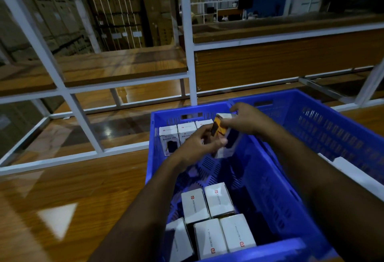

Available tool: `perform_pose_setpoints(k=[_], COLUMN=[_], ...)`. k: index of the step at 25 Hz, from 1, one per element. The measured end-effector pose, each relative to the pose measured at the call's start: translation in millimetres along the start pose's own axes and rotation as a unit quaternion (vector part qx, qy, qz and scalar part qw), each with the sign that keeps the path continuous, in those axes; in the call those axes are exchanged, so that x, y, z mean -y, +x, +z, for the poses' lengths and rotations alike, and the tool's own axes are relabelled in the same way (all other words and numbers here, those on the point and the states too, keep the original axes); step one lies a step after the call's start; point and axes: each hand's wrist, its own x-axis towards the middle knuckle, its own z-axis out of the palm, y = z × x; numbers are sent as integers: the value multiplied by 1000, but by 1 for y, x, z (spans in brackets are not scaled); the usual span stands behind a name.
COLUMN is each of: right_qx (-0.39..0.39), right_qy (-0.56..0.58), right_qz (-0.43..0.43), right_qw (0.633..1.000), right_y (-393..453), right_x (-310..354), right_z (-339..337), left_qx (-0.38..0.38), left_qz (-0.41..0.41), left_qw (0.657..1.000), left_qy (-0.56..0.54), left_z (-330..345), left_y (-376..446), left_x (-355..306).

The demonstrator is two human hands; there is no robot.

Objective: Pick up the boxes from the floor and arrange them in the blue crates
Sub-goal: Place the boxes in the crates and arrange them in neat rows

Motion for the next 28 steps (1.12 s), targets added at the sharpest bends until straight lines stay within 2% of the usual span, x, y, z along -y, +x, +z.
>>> perform_pose_setpoints(k=[2,6,9,11,14,16,20,23,25,28], right_qx=[7,20,18,29,58,69,73,59,44,43], right_qy=[144,288,431,478,504,495,484,446,450,484], right_qz=[16,2,4,24,24,19,16,-14,-35,-65], right_qw=[989,958,902,877,862,866,872,893,891,872], right_y=[9,18,25,28,30,32,36,39,38,31], right_x=[-1,-11,-23,-28,-26,-25,-26,-27,-25,-22], right_z=[8,42,61,66,74,79,81,82,83,80], left_qx=[-36,-127,-138,-139,-139,-158,-251,-316,-298,-205], left_qz=[5,-12,-29,-47,-61,-72,-70,-56,-70,-74], left_qw=[999,991,988,981,971,966,958,939,942,951], left_qy=[13,26,-60,-127,-184,-190,-124,-121,-139,-218], left_z=[-4,-8,-11,-11,-12,-13,-13,-16,-14,-13], left_y=[1,6,10,12,16,17,21,22,22,20], left_x=[4,10,11,9,11,13,16,17,14,12])
